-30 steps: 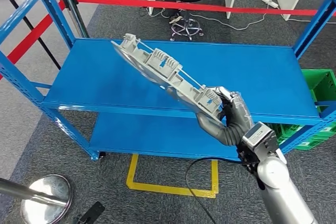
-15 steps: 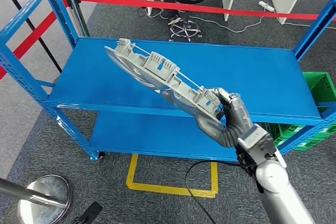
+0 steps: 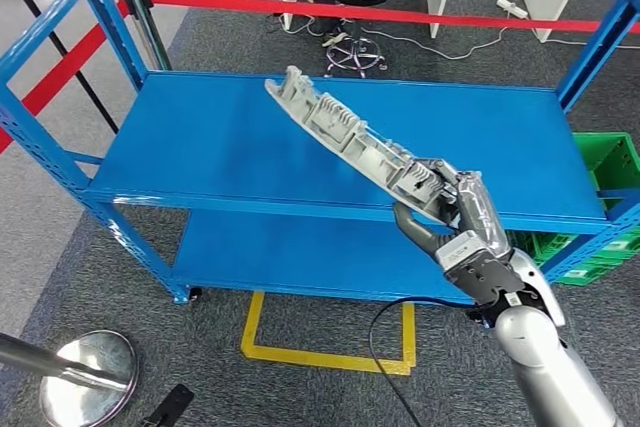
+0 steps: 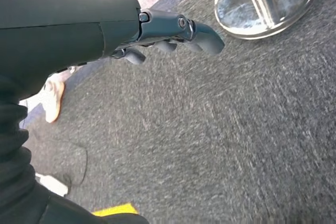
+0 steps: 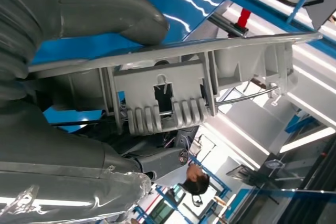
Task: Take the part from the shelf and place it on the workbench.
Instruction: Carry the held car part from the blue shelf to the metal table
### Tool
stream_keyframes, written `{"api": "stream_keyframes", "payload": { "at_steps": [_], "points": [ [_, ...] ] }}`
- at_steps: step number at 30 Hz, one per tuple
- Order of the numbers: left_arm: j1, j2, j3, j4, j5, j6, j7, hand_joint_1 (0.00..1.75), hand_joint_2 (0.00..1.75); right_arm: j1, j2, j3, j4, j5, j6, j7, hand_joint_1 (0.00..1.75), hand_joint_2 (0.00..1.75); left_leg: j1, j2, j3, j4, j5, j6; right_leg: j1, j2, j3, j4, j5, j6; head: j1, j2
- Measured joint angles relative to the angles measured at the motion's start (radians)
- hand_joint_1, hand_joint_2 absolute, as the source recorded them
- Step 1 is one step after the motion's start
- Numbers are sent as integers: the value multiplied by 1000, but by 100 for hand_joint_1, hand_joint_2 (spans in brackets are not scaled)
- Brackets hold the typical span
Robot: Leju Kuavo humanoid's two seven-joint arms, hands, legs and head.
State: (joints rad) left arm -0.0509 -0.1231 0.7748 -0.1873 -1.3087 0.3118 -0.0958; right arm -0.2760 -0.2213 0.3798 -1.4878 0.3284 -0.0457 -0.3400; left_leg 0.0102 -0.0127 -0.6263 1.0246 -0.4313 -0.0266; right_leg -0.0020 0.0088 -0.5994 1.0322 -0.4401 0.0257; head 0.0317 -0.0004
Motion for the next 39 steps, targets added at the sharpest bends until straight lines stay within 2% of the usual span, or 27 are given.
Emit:
{"api": "stream_keyframes", "payload": {
  "at_steps": [2, 4, 5, 6, 7, 9, 10, 12, 14, 15, 17, 19, 20, 21, 22, 25, 26, 27, 29, 30, 31, 32, 34, 35, 36, 37, 39],
  "points": [
    [-1, -1, 1, 0, 0, 0, -1, 0, 175, -2, 0, 0, 0, -2, -2, 1, 175, 175, 0, 2, -35, 83, -58, -8, -3, -1, -4, -5, 8, -12, -2, 0],
    [-1, -2, 2, 0, 1, 0, -3, 0, 175, -1, 0, 0, 0, -3, -3, 1, 175, 175, 0, 2, -90, 216, -124, -13, -3, -2, -12, -5, 14, -17, -3, 0],
    [-1, -2, 3, 0, 1, 0, -3, 0, 175, 1, 0, 0, 0, -4, -3, 1, 175, 175, 0, 2, -105, 258, -138, -14, -2, -2, -16, -5, 17, -17, -3, 0],
    [-1, -2, 4, 0, 1, 0, -3, 0, 175, 2, 0, 0, 0, -4, -3, 1, 175, 175, 0, 2, -103, 265, -132, -14, -3, -2, -19, -5, 20, -16, -3, 0],
    [-1, -2, 5, 0, 2, 0, -4, 0, 175, 3, 0, 0, 0, -5, -3, 1, 175, 175, 0, 2, -80, 230, -109, -14, -3, -2, -22, -5, 23, -14, -3, 0],
    [-3, -2, 7, 0, 3, 0, -6, 0, 175, 3, 0, 0, 0, -7, -4, 1, 175, 175, 0, 3, 1, 95, -52, -12, -3, -1, -27, -2, 28, -6, -3, 0],
    [-5, -3, 7, 0, 3, 0, -8, 0, 175, 3, 0, 0, 0, -8, -5, 1, 175, 175, 0, 2, 34, 35, -36, -9, -1, -1, -30, 1, 31, -1, -3, 0],
    [-7, -4, 8, 0, 6, -1, -12, 0, 175, 3, 0, -1, -1, -10, -7, 1, 175, 175, -2, 0, 56, -15, -30, 1, 2, -1, -37, 2, 38, 10, -3, 0],
    [-5, -5, 8, 0, 8, -1, -15, 0, 175, 5, 0, -1, -1, -12, -8, 1, 175, 175, -2, 0, 50, -17, -22, 16, 0, 0, -41, -2, 45, 22, -4, 0],
    [-5, -5, 9, 0, 8, -1, -16, 0, 175, 6, 0, -1, -1, -12, -8, 1, 175, 175, 0, 0, 46, -18, -16, 24, -1, -1, -48, 7, 34, 28, -2, 0],
    [-6, -5, 10, 0, 9, -1, -17, 0, 175, 8, 0, -1, -1, -13, -8, 1, 175, 175, 3, 2, 38, -20, -6, 37, -3, -2, -78, 81, -25, 38, 1, 0],
    [-6, -5, 10, 0, 9, 0, -17, 0, 175, 9, 0, -1, -1, -14, -8, 0, 175, 175, 2, 2, 25, -20, 4, 42, -4, -2, -123, 219, -106, 45, 3, 0],
    [-5, -5, 10, 0, 9, 0, -17, 0, 175, 11, 0, -1, -1, -14, -8, 0, 175, 175, 2, 2, 19, -20, 9, 42, -4, -2, -136, 269, -128, 46, 3, 0],
    [-5, -5, 10, 0, 9, 0, -17, 0, 175, 13, 0, -1, -1, -14, -8, 1, 175, 175, 2, 2, 13, -20, 14, 41, -4, -2, -130, 284, -131, 47, 3, 0],
    [-5, -5, 10, 0, 9, 0, -17, 0, 175, 14, 0, -1, -1, -14, -9, 1, 175, 175, 2, 2, 7, -20, 19, 39, -4, -2, -105, 258, -117, 46, 3, 0],
    [-6, -6, 11, 0, 9, -1, -17, 0, 175, 13, 0, -1, -3, -14, -9, 1, 175, 175, 2, 0, -5, -19, 33, 28, -3, -1, 32, 53, -60, 38, 2, 0],
    [-6, -6, 11, 0, 9, -1, -17, 0, 175, 13, 0, -1, -5, -14, -10, 0, 175, 175, 1, 0, -8, -19, 38, 22, -1, 0, 59, 9, -55, 33, 2, 0],
    [-6, -6, 12, 0, 9, -1, -17, 0, 175, 13, 0, -1, -6, -14, -11, 0, 175, 175, 1, 0, -10, -20, 44, 15, 2, 2, 69, -9, -55, 27, 2, 0],
    [-4, -6, 12, 0, 9, 0, -17, 0, 175, 13, 0, -1, -8, -14, -13, 0, 175, 175, 2, 0, -14, -22, 54, 2, 4, 2, 62, -10, -44, 11, 3, 0],
    [-4, -6, 12, 0, 9, 0, -17, 0, 175, 13, 0, -1, -8, -14, -13, 0, 175, 175, 2, 0, -19, -16, 44, -4, 3, 1, 56, -12, -37, 1, 2, 0],
    [-3, -5, 13, 0, 9, 0, -17, 0, 175, 13, 0, -1, -9, -14, -13, 0, 175, 175, 2, 1, -29, 5, 21, -9, 1, 0, 49, -14, -28, -9, 1, 0],
    [-3, -5, 13, 0, 9, 0, -17, 0, 175, 13, 0, -1, -9, -14, -13, 0, 175, 175, 2, 2, -46, 47, -18, -12, -1, 0, 41, -16, -20, -16, -2, 0],
    [-3, -6, 13, 0, 8, 0, -17, 0, 175, 14, 0, -1, -10, -14, -14, 0, 175, 175, 2, 2, -90, 177, -102, -17, 0, -1, 20, -16, -4, -23, -4, 0],
    [-4, -7, 13, 0, 8, 0, -17, 0, 175, 14, 0, -1, -10, -14, -14, 0, 175, 175, 1, 2, -104, 232, -126, -18, 1, -1, 9, -16, 3, -23, -5, 0],
    [-4, -7, 14, 0, 8, 0, -17, 0, 175, 15, 0, -1, -10, -14, -14, 0, 175, 175, 1, 2, -104, 259, -129, -18, 2, -1, -1, -15, 11, -22, -4, 0],
    [-4, -7, 14, 0, 8, 0, -17, 0, 175, 16, 0, -1, -10, -14, -14, 1, 175, 175, 0, 2, -86, 249, -113, -16, 2, -1, -11, -15, 18, -20, -4, 0],
    [-5, -7, 14, 0, 8, 0, -17, 0, 175, 17, 0, -1, -10, -13, -15, 1, 175, 175, -1, 2, -4, 143, -66, -10, 3, -1, -27, -14, 30, -14, -5, 0]
  ]
}}
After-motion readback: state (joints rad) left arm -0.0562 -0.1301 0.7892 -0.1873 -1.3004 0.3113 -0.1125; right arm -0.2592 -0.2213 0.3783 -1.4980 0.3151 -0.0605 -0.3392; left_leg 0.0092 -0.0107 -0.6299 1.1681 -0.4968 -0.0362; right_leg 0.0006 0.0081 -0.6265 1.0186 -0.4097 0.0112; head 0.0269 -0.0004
